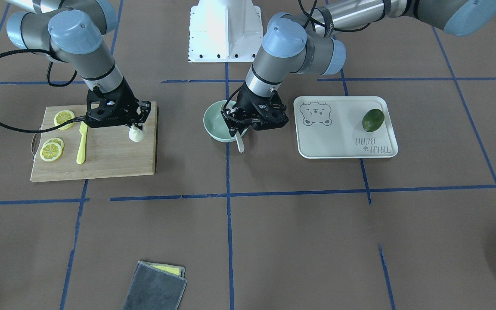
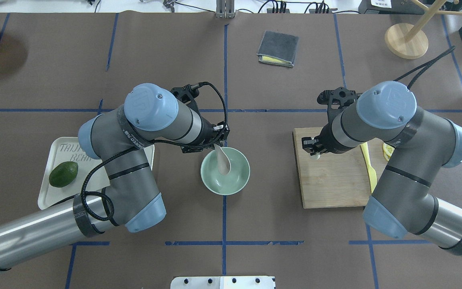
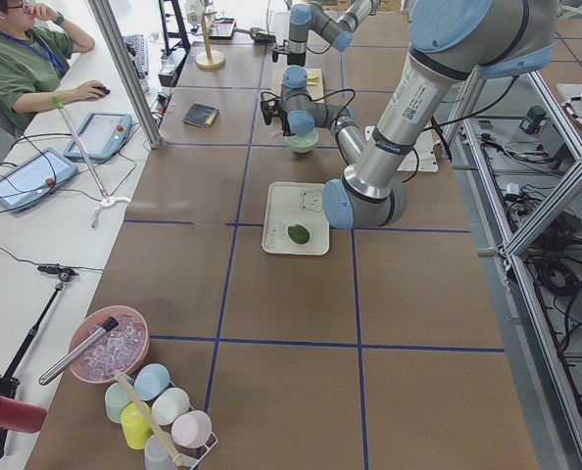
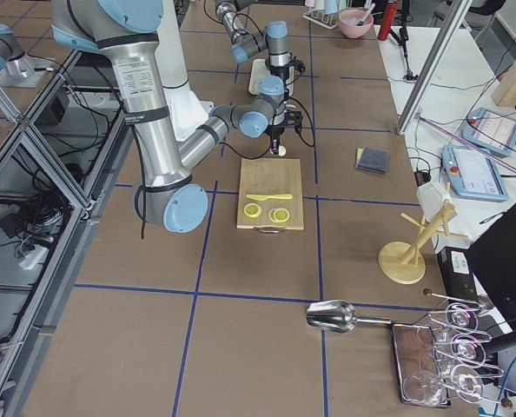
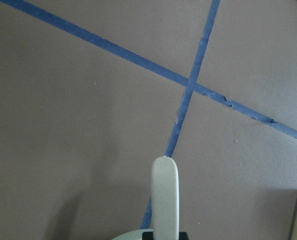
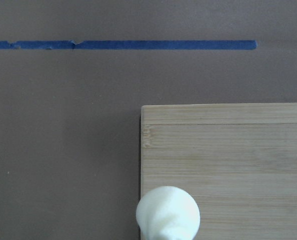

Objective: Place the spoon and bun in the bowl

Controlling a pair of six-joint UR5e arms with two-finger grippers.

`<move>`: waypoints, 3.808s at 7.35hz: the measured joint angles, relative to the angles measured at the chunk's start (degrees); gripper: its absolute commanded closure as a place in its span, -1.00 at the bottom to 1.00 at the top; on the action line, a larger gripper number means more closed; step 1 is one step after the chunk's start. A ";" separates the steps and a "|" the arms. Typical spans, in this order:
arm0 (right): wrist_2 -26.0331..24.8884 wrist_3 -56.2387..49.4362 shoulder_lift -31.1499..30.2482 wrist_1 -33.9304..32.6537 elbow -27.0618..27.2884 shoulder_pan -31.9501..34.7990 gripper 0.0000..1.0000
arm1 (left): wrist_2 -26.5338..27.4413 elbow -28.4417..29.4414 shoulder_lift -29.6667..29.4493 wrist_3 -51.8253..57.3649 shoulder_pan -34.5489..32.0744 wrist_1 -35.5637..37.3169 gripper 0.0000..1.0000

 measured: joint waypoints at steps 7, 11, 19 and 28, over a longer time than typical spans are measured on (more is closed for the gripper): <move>-2.76 9.73 11.41 -4.67 -1.37 -7.10 1.00 | -0.38 -14.56 4.35 18.55 -8.82 18.91 -1.00; -7.65 15.33 21.03 -4.69 -8.75 -12.23 -0.99 | -0.40 -20.87 9.09 35.85 -17.97 28.04 -1.00; -7.92 17.59 22.65 -4.40 -9.85 -12.39 -1.00 | -0.62 -20.95 12.85 43.86 -21.92 28.68 -1.00; -3.42 -0.86 10.97 -13.19 2.15 1.31 -1.00 | -12.45 -17.71 23.04 76.37 -41.25 28.64 -1.00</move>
